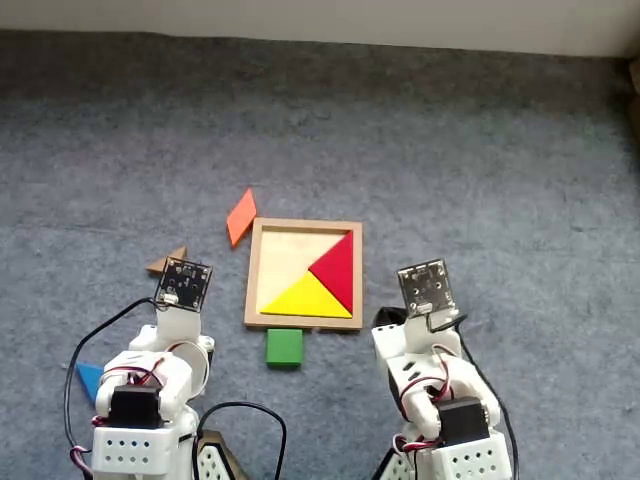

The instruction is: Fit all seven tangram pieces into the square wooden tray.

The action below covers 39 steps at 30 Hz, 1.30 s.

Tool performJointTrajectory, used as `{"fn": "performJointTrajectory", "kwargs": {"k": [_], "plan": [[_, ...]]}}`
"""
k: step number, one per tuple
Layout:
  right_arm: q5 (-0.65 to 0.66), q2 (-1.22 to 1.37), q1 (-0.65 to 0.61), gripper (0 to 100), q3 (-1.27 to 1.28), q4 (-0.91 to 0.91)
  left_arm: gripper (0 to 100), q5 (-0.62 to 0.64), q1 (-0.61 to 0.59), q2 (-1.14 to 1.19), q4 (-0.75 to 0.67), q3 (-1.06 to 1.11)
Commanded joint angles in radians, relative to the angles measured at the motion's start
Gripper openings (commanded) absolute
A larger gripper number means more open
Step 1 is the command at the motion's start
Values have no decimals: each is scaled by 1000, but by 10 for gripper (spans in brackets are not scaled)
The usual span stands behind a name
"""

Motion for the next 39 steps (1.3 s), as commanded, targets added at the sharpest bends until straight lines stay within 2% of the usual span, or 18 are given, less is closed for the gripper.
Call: {"fn": "performJointTrajectory", "kwargs": {"k": [1, 7, 13, 17, 21, 27, 31, 34, 39], "plan": [[-12, -4, 12, 5, 154, 12, 21, 2, -12, -35, 12, 1], [-12, -4, 13, 5, 154, 12, 23, -6, -13, -35, 12, -137], [-12, -4, 47, 5, 154, 12, 23, -353, -47, -33, 12, -288], [-12, -4, 50, 5, 154, 12, 24, -365, -74, -22, 25, -375], [-12, -4, 50, 5, 154, 12, 24, -433, -76, 68, 110, -479], [-12, -4, 50, 5, 154, 12, 44, -434, -64, 403, 163, -679], [-12, -4, 50, 5, 154, 12, 197, -422, -1, 631, 187, -722], [-12, -4, 50, 5, 154, 12, 275, -292, 47, 754, 181, -748], [-12, -4, 51, 5, 154, 12, 306, -106, 199, 892, 169, -797]]}}
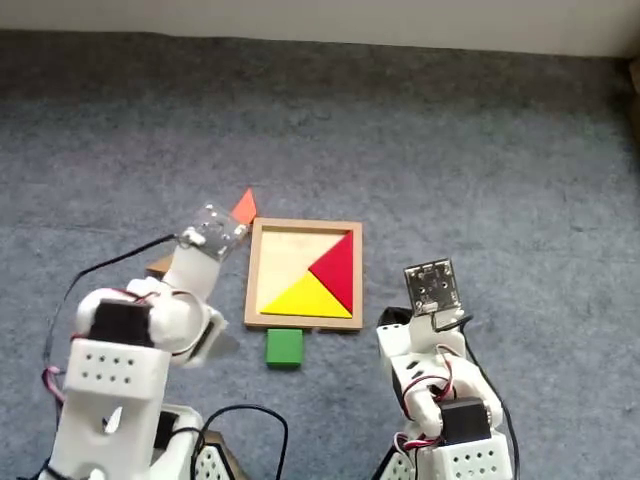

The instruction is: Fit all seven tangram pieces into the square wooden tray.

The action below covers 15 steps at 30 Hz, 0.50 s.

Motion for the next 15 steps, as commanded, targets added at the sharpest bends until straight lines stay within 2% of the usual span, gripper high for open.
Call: {"fn": "performJointTrajectory", "kwargs": {"k": [1, 5, 10, 15], "plan": [[-12, -4, 15, 5, 154, 2, 312, 143, 142, 93, -15, -59], [-12, -4, 15, 5, 154, 2, 346, 354, 263, 211, -81, -59], [-12, -4, 15, 5, 154, 2, 383, 574, 344, 371, -190, -59], [-12, -4, 15, 5, 154, 2, 383, 680, 394, 542, -307, -58]]}}
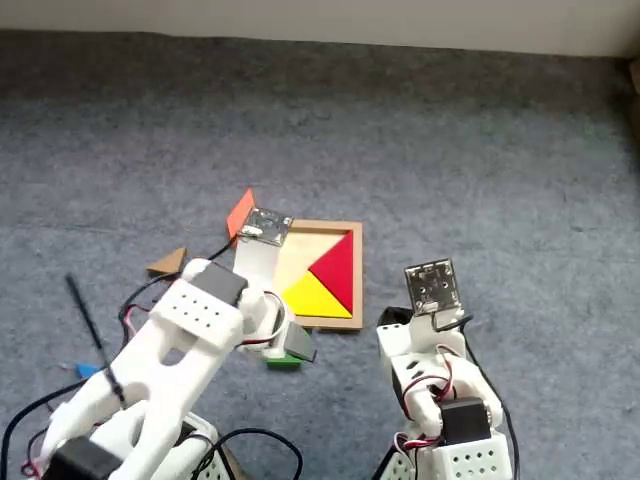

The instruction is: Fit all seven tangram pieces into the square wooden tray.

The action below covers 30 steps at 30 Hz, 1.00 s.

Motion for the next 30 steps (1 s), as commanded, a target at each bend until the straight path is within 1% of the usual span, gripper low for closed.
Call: {"fn": "performJointTrajectory", "kwargs": {"k": [1, 6, 9, 12, 22, 27, 28, 30], "plan": [[-6, -4, 15, 5, 154, 2, 383, 66, 47, 110, -87, -45], [-6, -4, 16, 5, 154, 2, 383, 68, 48, 286, -180, -51], [-6, -7, 36, 5, 154, 2, 382, 68, 47, 340, -192, -56], [-6, -8, 42, 5, 154, 2, 374, 68, 47, 340, -187, -58], [-6, -8, 42, 5, 154, 2, 127, 60, 54, 340, -193, -65], [-6, -8, 42, 5, 154, 2, 37, 58, 58, 340, -186, -96], [-6, -8, 42, 5, 154, 2, 19, 51, 58, 340, -186, -104], [-6, -8, 42, 5, 154, 2, 4, -11, 58, 338, -184, -116]]}}
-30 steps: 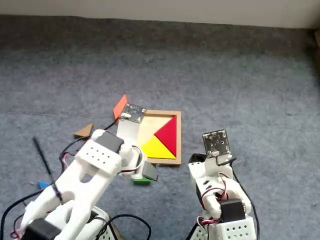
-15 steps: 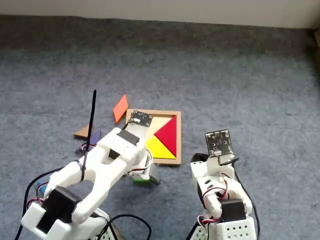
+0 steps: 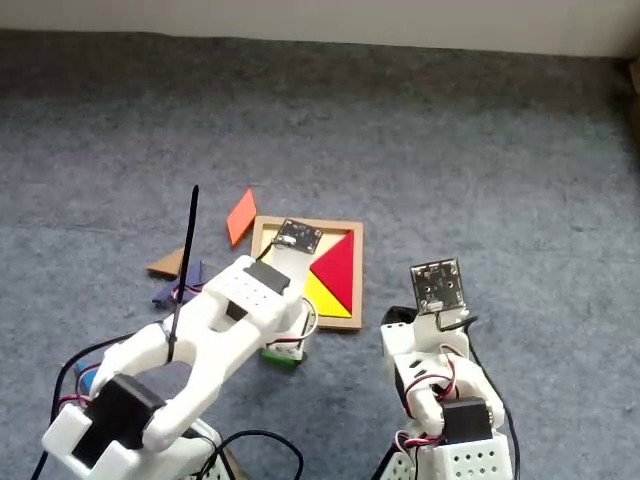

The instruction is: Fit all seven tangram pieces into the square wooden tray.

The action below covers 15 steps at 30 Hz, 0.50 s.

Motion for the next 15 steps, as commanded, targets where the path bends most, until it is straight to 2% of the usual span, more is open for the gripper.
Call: {"fn": "performJointTrajectory", "kwargs": {"k": [1, 8, 15], "plan": [[-6, -8, 13, 5, 154, 2, 5, -87, 2, -1, 8, -47], [-6, -8, 13, 5, 154, 2, 5, -121, 2, -1, 229, -173], [-6, -8, 13, 5, 154, 2, 5, -123, 1, -12, 264, -225]]}}
